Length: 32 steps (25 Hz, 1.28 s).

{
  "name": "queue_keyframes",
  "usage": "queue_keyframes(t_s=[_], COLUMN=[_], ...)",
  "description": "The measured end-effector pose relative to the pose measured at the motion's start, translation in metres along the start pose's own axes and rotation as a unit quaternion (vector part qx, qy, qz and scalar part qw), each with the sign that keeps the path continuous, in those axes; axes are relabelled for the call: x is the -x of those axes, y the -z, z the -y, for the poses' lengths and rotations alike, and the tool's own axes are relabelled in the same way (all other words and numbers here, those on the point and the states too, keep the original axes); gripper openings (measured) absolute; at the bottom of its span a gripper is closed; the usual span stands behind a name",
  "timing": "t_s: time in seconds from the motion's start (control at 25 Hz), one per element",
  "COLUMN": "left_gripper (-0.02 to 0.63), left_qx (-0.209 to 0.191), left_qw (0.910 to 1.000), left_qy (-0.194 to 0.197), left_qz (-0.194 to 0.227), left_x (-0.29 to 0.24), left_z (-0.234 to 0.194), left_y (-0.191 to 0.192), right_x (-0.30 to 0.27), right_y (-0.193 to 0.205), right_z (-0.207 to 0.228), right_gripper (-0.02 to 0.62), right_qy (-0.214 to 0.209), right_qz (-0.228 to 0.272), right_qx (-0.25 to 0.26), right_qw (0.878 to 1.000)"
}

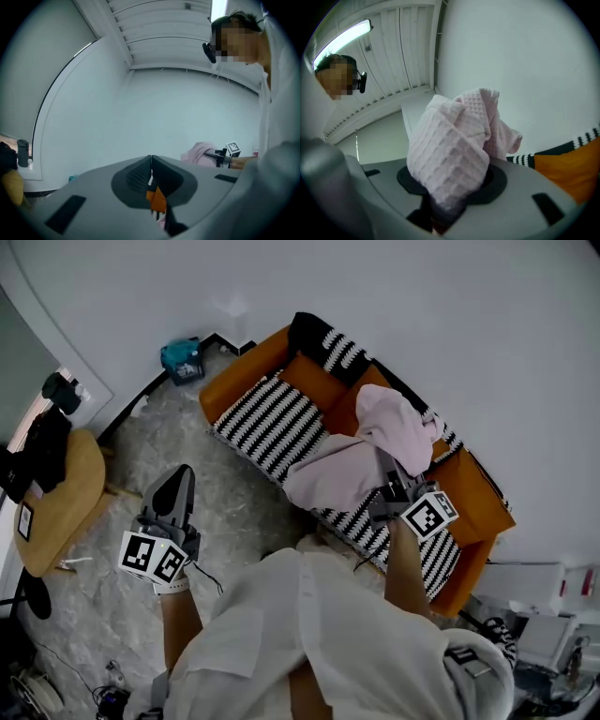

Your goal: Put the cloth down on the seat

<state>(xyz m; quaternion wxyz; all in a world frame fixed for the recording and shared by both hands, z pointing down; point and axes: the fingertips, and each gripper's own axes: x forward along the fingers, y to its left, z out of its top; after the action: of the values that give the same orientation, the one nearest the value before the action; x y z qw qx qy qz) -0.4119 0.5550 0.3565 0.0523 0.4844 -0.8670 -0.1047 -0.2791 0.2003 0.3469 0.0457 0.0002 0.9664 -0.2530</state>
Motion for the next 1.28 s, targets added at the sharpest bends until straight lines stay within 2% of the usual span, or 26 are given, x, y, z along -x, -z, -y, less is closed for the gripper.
queue_keyframes(t_s=[0.2, 0.44, 0.84, 1.08, 1.28], left_gripper=[0.017, 0.017, 0.017, 0.017, 0.017], left_qx=[0.006, 0.005, 0.0, 0.007, 0.006], left_qw=[0.9996, 0.997, 0.9876, 0.9771, 0.9584], left_qy=[0.026, 0.071, 0.146, 0.201, 0.274], left_qz=[-0.011, -0.03, -0.057, -0.068, -0.08], left_x=[-0.039, -0.113, -0.256, -0.331, -0.384], left_z=[0.011, 0.044, 0.135, 0.202, 0.258], left_y=[0.01, 0.015, 0.033, 0.049, 0.061], right_x=[-0.006, -0.006, -0.004, 0.002, 0.013], right_y=[-0.005, -0.028, -0.079, -0.104, -0.117], right_z=[0.02, 0.062, 0.153, 0.204, 0.237], right_gripper=[0.187, 0.187, 0.189, 0.189, 0.189], right_qy=[0.008, 0.017, 0.01, -0.005, 0.015], right_qz=[-0.011, -0.008, -0.017, -0.025, -0.021], right_qx=[0.002, 0.003, -0.001, -0.006, -0.003], right_qw=[1.0, 1.0, 1.0, 1.0, 1.0])
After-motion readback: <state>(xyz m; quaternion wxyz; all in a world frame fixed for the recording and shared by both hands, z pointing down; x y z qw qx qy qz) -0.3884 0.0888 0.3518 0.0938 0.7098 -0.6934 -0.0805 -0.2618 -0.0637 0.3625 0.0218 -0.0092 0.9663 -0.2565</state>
